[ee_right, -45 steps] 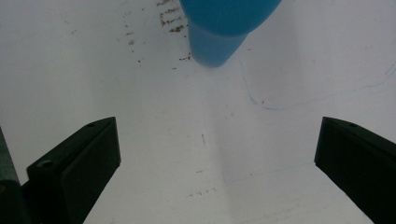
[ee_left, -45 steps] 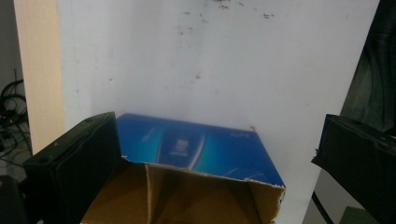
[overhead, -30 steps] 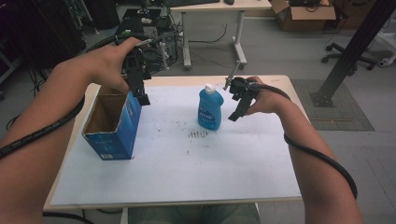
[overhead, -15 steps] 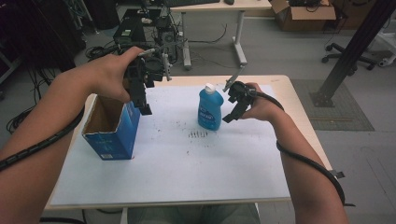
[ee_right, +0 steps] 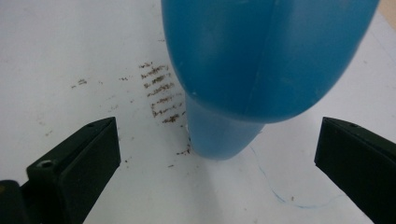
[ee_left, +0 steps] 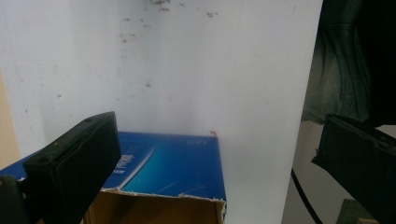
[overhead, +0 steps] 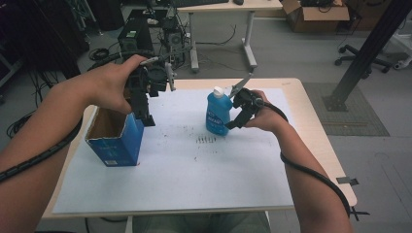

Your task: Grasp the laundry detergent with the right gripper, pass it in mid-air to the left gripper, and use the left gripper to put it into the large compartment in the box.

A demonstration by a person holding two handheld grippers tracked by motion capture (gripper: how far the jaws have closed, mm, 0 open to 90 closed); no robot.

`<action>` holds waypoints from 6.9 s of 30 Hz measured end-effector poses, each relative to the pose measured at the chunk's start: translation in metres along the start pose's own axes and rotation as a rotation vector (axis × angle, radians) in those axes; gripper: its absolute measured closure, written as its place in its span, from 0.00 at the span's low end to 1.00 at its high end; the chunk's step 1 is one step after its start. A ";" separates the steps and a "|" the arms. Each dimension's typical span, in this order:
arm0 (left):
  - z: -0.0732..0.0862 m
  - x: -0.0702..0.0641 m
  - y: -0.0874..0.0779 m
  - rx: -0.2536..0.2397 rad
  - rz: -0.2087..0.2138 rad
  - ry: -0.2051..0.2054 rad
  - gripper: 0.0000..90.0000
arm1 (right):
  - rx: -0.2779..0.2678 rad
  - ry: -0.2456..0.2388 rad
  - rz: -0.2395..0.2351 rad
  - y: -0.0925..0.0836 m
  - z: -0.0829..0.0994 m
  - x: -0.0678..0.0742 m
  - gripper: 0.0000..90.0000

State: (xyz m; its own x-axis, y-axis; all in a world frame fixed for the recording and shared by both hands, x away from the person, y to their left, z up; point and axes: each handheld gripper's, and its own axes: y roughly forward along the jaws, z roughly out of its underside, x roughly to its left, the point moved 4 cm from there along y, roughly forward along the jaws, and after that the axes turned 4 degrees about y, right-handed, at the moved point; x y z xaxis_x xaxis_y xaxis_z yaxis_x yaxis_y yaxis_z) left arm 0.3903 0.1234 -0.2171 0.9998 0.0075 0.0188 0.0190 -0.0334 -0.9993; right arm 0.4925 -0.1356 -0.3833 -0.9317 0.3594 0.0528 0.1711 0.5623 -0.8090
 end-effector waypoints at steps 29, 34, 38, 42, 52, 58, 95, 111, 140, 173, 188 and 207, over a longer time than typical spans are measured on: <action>0.006 -0.026 0.022 -0.025 0.022 0.038 0.00 | -0.264 0.078 0.039 0.026 0.016 0.004 0.00; 0.006 -0.029 0.029 -0.033 0.030 0.045 0.00 | -0.296 0.096 0.047 0.027 0.021 0.003 0.00; 0.007 -0.028 0.032 -0.032 0.033 0.043 0.00 | -0.321 0.101 0.052 0.030 0.021 0.004 0.00; 0.010 -0.028 0.034 -0.025 0.029 0.037 0.00 | -0.346 0.105 0.054 0.034 0.020 0.005 0.01; 0.019 -0.034 0.031 -0.019 0.023 0.028 0.00 | -0.406 0.119 0.062 0.044 0.016 0.004 0.01; 0.023 -0.036 0.031 -0.026 0.017 0.025 0.00 | -0.436 0.148 0.078 0.048 0.019 0.002 0.01; 0.033 -0.040 0.027 -0.037 0.001 0.012 0.00 | -0.551 0.218 0.150 0.060 0.024 0.004 0.22; 0.036 -0.037 0.028 -0.040 0.003 0.004 0.00 | -0.578 0.226 0.154 0.064 0.025 0.005 0.35; 0.034 -0.036 0.026 -0.040 -0.002 0.003 0.00 | -0.637 0.253 0.123 0.043 0.029 0.000 0.50; 0.026 -0.021 0.011 -0.018 0.011 -0.006 0.00 | -0.546 -0.049 0.039 -0.069 -0.004 0.045 0.50; 0.020 -0.018 0.014 -0.024 0.021 -0.007 0.00 | -0.501 -0.127 -0.011 -0.088 -0.002 0.079 0.49; 0.013 -0.019 0.013 -0.024 0.023 -0.001 0.00 | -0.487 -0.190 -0.099 -0.072 0.006 0.118 0.49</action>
State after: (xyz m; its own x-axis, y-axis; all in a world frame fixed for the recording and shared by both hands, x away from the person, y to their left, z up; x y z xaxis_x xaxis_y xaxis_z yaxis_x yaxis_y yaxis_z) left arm 0.3716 0.1362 -0.2310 1.0000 0.0075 -0.0043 -0.0038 -0.0575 -0.9983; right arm 0.3681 -0.1376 -0.3223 -0.9849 0.1709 -0.0282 0.1659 0.8836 -0.4379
